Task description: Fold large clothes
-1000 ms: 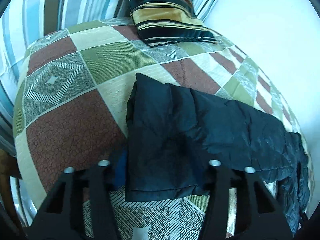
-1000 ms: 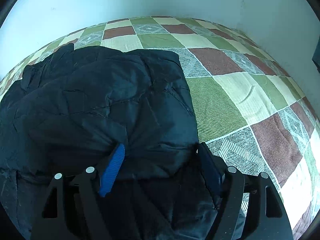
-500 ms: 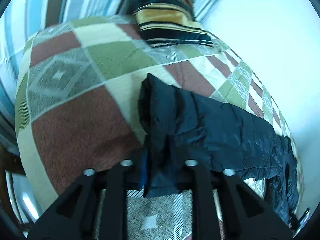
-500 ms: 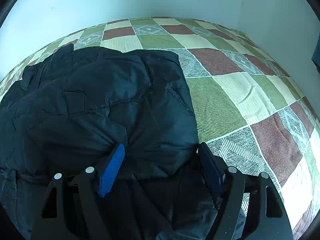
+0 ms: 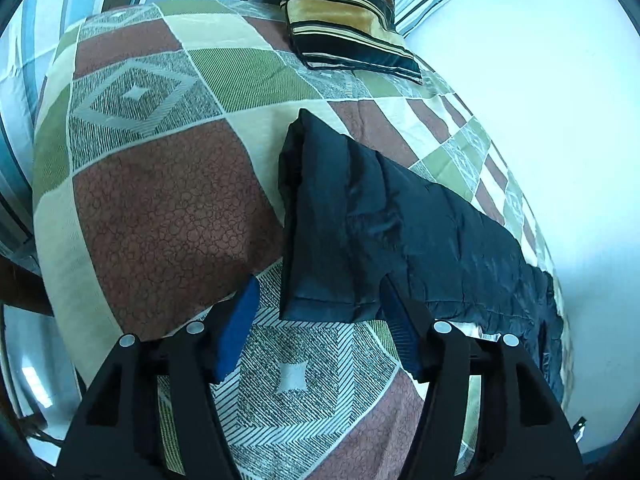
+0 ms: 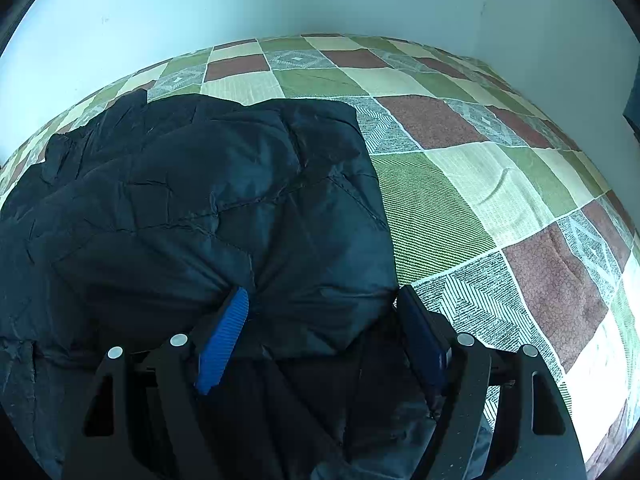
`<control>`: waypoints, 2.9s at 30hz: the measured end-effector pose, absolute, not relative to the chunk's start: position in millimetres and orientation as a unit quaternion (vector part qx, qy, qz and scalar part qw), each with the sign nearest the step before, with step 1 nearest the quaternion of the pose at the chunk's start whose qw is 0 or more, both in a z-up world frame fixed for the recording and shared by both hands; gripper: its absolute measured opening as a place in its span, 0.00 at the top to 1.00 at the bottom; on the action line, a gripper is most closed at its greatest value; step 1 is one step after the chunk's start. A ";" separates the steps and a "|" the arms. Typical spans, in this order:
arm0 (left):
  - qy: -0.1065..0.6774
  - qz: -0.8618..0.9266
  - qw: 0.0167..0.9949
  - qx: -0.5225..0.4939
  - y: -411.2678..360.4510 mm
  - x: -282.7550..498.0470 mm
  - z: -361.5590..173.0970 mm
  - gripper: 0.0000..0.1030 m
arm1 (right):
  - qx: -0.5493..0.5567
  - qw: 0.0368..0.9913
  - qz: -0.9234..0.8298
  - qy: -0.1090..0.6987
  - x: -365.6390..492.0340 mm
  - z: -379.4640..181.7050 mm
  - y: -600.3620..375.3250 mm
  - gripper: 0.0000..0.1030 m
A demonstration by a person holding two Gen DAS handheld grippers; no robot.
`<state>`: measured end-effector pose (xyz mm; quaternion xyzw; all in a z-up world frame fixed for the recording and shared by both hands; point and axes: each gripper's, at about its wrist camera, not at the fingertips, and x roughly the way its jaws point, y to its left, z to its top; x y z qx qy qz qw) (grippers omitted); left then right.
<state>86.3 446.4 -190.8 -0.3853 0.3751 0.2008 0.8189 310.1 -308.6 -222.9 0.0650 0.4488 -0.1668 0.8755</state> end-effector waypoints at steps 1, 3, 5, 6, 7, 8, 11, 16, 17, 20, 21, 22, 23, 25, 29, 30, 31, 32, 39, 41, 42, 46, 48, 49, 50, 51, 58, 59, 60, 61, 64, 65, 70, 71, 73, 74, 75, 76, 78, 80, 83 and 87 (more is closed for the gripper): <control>0.370 0.202 0.819 -0.389 447.2 87.5 -191.9 0.40 | 0.064 0.876 -0.167 0.449 310.4 -222.8 -308.6 0.27; 0.362 0.204 0.823 -0.388 449.5 94.3 -194.6 0.42 | 0.066 0.876 -0.167 0.448 309.7 -222.6 -309.1 0.27; 0.360 0.210 0.824 -0.385 452.6 101.2 -197.2 0.50 | 0.068 0.876 -0.166 0.448 309.9 -222.7 -309.4 0.27; 0.357 0.211 0.824 -0.385 454.3 103.5 -197.9 0.57 | 0.067 0.876 -0.166 0.447 309.4 -222.8 -309.1 0.27; 0.357 0.212 0.823 -0.388 457.2 106.6 -199.1 0.70 | 0.066 0.876 -0.167 0.447 309.4 -222.9 -308.7 0.27; 0.359 0.210 0.819 -0.395 460.1 108.5 -200.5 0.76 | 0.066 0.876 -0.167 0.447 309.1 -222.8 -308.3 0.27; 0.352 0.203 0.817 -0.410 461.4 109.4 -197.3 0.90 | 0.066 0.876 -0.167 0.447 309.0 -223.0 -308.2 0.27; 0.341 0.203 0.846 -0.355 435.2 118.4 -162.8 0.93 | 0.066 0.877 -0.167 0.446 308.7 -222.8 -308.7 0.27; 0.335 0.198 0.852 -0.351 429.4 120.6 -154.6 0.93 | 0.066 0.877 -0.167 0.446 308.8 -222.8 -308.6 0.27; 0.316 0.174 0.875 -0.323 404.6 133.9 -123.9 0.93 | 0.069 0.877 -0.166 0.445 308.5 -222.9 -308.9 0.27; 0.312 0.164 0.883 -0.310 393.8 141.1 -112.8 0.93 | 0.069 0.877 -0.165 0.445 308.3 -223.0 -309.2 0.27; 0.309 0.154 0.891 -0.297 381.5 148.1 -102.6 0.93 | 0.070 0.878 -0.165 0.444 308.3 -223.0 -309.3 0.27; 0.306 0.137 0.899 -0.281 364.6 158.5 -90.3 0.93 | 0.071 0.878 -0.164 0.444 308.0 -223.1 -309.6 0.27; 0.303 0.109 0.909 -0.263 338.3 175.2 -74.5 0.93 | 0.074 0.878 -0.163 0.444 307.9 -223.1 -310.0 0.27; 0.308 0.030 0.926 -0.217 260.9 220.5 -50.5 0.94 | 0.080 0.879 -0.160 0.442 307.2 -223.8 -311.6 0.27; 0.314 0.009 0.928 -0.202 237.7 233.5 -48.1 0.94 | 0.082 0.879 -0.159 0.442 307.1 -224.0 -312.3 0.27; 0.319 -0.007 0.928 -0.191 219.3 242.9 -47.6 0.94 | 0.084 0.879 -0.158 0.442 306.8 -224.1 -312.8 0.27; 0.326 -0.023 0.928 -0.178 198.1 253.9 -48.4 0.94 | 0.087 0.879 -0.156 0.442 306.5 -224.4 -313.5 0.27; 0.378 -0.110 0.912 -0.114 65.2 305.3 -74.2 0.94 | 0.095 0.880 -0.151 0.440 305.4 -225.9 -315.3 0.27; 0.389 -0.130 0.907 -0.101 34.7 314.0 -81.9 0.94 | 0.099 0.880 -0.148 0.440 305.6 -226.4 -316.4 0.27; 0.395 -0.140 0.903 -0.096 16.0 318.8 -86.2 0.94 | 0.101 0.880 -0.147 0.440 305.5 -226.8 -317.6 0.27; 0.416 -0.163 0.891 -0.080 -32.5 332.9 -103.5 0.94 | 0.110 0.881 -0.142 0.438 304.8 -227.2 -318.6 0.27; 0.426 -0.175 0.884 -0.074 -58.5 341.6 -112.3 0.94 | 0.113 0.881 -0.141 0.438 304.7 -227.3 -318.6 0.26; 0.429 -0.180 0.882 -0.073 -66.4 343.9 -115.0 0.94 | 0.114 0.881 -0.140 0.437 304.6 -227.3 -318.4 0.26; 0.432 -0.187 0.879 -0.072 -76.4 346.9 -117.9 0.94 | 0.114 0.881 -0.140 0.437 304.7 -227.3 -318.1 0.26; 0.435 -0.194 0.877 -0.068 -85.8 349.2 -120.3 0.94 | 0.114 0.881 -0.140 0.437 304.6 -227.4 -317.8 0.26; 0.449 -0.229 0.862 -0.049 -146.6 356.2 -133.9 0.94 | 0.121 0.882 -0.136 0.435 304.0 -228.0 -319.5 0.26; 0.451 -0.233 0.861 -0.046 -153.1 357.5 -135.3 0.94 | 0.122 0.882 -0.136 0.435 303.9 -228.1 -319.7 0.26; 0.453 -0.236 0.859 -0.042 -160.0 359.0 -137.7 0.94 | 0.122 0.882 -0.135 0.435 303.8 -228.3 -319.9 0.26; 0.455 -0.238 0.857 -0.038 -165.2 359.6 -140.0 0.94 | 0.123 0.882 -0.135 0.435 303.7 -228.3 -320.2 0.26; 0.467 -0.240 0.851 -0.034 -176.5 363.2 -151.5 0.94 | 0.124 0.882 -0.134 0.434 303.2 -228.5 -320.7 0.26; 0.472 -0.240 0.848 -0.032 -179.6 364.6 -156.6 0.94 | 0.124 0.882 -0.134 0.434 302.9 -228.7 -320.8 0.26; 0.486 -0.238 0.840 -0.031 -185.7 368.9 -177.1 0.94 | 0.124 0.882 -0.134 0.435 303.3 -229.0 -321.1 0.26; 0.487 -0.238 0.840 -0.032 -186.0 369.4 -178.8 0.94 | 0.124 0.882 -0.133 0.434 303.2 -228.9 -321.1 0.26; 0.488 -0.238 0.839 -0.032 -186.6 369.1 -179.9 0.92 | 0.124 0.882 -0.134 0.434 303.3 -228.7 -321.0 0.26; 0.488 -0.239 0.839 -0.035 -186.3 368.8 -178.8 0.91 | 0.124 0.882 -0.134 0.434 303.3 -228.8 -321.0 0.26; 0.488 -0.241 0.838 -0.041 -185.4 368.0 -177.2 0.88 | 0.124 0.882 -0.133 0.434 303.3 -228.7 -320.9 0.26; 0.487 -0.240 0.838 -0.046 -183.5 366.5 -174.4 0.82 | 0.124 0.882 -0.134 0.434 303.4 -228.7 -320.8 0.26; 0.487 -0.242 0.837 -0.052 -179.0 361.1 -167.8 0.67 | 0.123 0.882 -0.134 0.434 303.1 -228.7 -320.7 0.26; 0.483 -0.244 0.839 -0.056 -172.7 354.4 -160.9 0.59 | 0.122 0.882 -0.134 0.435 303.1 -228.5 -320.6 0.26; 0.470 -0.236 0.848 -0.059 -149.4 339.0 -145.2 0.54 | 0.121 0.881 -0.135 0.437 303.6 -227.6 -320.4 0.26; 0.446 -0.195 0.872 -0.050 -92.8 321.2 -127.7 0.53 | 0.122 0.880 -0.133 0.440 301.3 -219.9 -321.7 0.26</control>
